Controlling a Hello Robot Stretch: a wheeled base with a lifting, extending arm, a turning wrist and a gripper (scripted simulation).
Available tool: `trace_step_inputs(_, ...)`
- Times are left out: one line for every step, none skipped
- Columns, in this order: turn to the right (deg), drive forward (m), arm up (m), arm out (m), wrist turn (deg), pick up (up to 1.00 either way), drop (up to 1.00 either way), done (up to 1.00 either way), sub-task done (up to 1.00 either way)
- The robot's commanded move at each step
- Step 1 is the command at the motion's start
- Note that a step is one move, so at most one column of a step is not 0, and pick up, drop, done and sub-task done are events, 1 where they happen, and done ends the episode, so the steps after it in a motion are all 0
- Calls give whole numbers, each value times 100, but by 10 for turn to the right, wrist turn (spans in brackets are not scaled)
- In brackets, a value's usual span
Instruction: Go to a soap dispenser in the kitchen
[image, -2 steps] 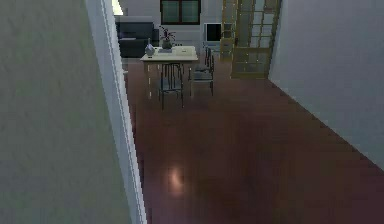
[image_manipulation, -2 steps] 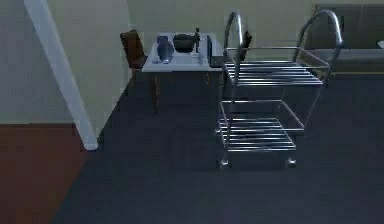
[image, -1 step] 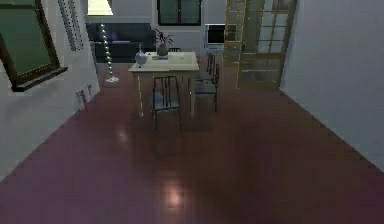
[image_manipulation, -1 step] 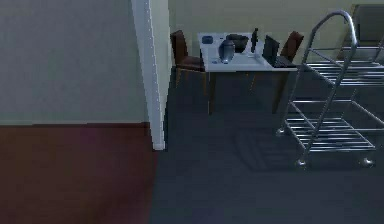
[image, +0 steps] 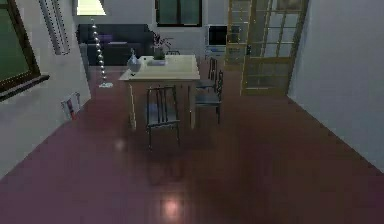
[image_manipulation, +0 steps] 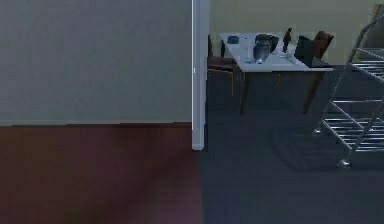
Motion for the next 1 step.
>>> trace_step_inputs(-360, 0, 0, 0, 0, 0, 0, 0, 0)
